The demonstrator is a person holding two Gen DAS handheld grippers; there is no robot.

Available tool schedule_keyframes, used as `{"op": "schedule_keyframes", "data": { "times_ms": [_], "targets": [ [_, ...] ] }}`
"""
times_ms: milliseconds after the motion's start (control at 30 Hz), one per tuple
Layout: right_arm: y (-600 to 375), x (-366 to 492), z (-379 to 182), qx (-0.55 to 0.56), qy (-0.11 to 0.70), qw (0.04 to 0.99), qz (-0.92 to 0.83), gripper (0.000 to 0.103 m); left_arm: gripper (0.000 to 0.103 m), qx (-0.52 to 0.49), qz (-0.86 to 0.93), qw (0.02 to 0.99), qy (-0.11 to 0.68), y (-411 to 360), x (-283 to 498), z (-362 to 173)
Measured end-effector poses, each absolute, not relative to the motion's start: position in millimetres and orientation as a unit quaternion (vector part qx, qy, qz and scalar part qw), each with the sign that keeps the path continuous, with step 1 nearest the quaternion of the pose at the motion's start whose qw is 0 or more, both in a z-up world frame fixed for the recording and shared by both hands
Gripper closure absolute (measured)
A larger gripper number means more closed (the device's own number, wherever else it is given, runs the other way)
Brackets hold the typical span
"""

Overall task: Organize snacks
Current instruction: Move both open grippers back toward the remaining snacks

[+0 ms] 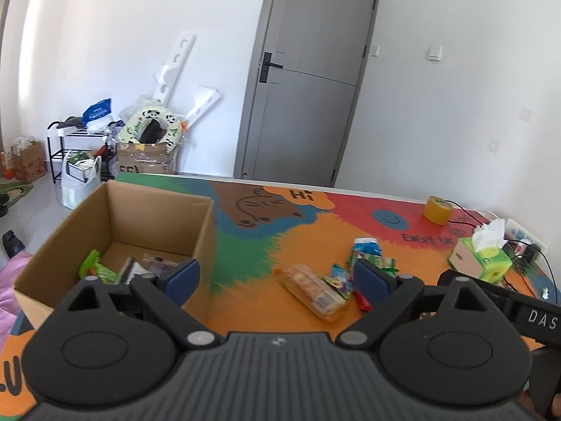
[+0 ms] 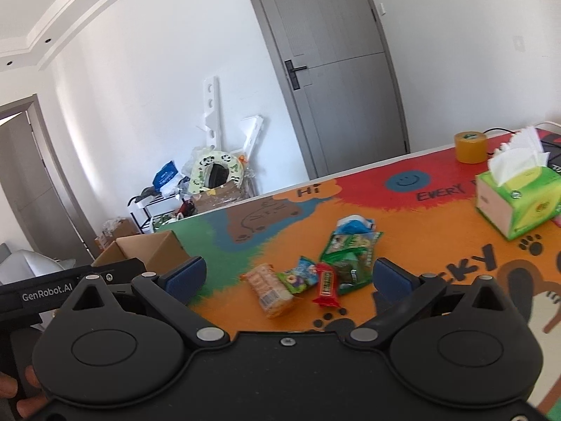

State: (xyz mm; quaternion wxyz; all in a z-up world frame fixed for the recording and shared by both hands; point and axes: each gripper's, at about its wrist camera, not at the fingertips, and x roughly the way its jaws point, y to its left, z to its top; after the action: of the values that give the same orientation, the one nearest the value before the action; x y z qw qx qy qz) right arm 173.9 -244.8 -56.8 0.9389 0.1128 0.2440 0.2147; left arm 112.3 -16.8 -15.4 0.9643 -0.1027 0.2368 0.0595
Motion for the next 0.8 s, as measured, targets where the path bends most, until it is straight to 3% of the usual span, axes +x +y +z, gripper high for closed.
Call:
{"op": "schedule_keyframes", "data": {
  "times_ms": [800],
  "targets": [
    [-288.1,199.3,-90.3,0.141,0.272,0.934,0.185,0.001,0.009,-0.105,0.041,0.958,0.265,-51.1,153.2,-45.0]
  ]
}}
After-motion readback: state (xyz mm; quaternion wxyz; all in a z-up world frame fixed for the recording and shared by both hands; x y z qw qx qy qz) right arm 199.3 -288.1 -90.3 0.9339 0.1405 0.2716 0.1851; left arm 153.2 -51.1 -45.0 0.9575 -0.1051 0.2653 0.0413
